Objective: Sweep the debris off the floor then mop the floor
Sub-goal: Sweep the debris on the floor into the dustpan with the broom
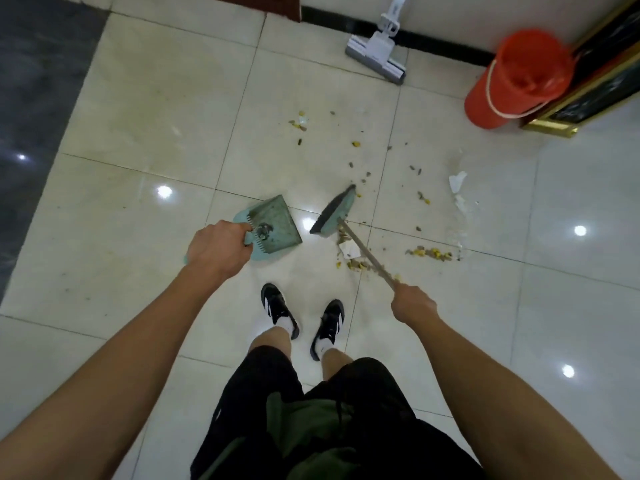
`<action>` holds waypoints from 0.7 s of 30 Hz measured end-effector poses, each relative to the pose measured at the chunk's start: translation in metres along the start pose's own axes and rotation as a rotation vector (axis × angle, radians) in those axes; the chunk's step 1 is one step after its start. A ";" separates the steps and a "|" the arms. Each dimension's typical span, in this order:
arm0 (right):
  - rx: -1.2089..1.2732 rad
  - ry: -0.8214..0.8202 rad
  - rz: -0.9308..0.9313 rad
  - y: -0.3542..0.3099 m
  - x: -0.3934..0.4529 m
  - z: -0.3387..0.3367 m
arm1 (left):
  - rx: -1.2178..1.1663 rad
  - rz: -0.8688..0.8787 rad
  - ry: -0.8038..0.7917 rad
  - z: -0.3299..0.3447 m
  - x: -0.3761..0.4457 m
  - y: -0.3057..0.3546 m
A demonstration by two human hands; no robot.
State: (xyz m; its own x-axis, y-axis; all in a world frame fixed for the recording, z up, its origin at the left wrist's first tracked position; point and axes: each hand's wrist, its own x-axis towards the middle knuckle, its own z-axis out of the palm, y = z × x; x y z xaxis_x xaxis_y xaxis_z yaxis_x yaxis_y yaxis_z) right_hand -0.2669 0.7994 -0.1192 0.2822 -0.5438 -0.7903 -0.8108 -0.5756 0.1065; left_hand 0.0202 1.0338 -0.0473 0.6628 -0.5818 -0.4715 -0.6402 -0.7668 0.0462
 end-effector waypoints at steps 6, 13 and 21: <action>0.058 0.062 -0.024 0.038 -0.011 -0.003 | -0.011 0.016 0.041 -0.012 -0.004 0.041; 0.086 0.125 -0.054 0.029 -0.010 -0.019 | 0.006 0.043 0.078 -0.033 0.009 0.037; 0.196 0.131 -0.106 -0.076 0.024 -0.071 | -0.003 0.012 0.053 -0.061 0.061 -0.042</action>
State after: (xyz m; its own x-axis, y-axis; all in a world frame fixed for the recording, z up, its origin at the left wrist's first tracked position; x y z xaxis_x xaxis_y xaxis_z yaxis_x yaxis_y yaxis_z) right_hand -0.1619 0.7872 -0.1034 0.4250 -0.5686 -0.7043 -0.8531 -0.5117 -0.1018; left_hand 0.1107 1.0138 -0.0245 0.6750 -0.6040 -0.4237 -0.6468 -0.7608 0.0542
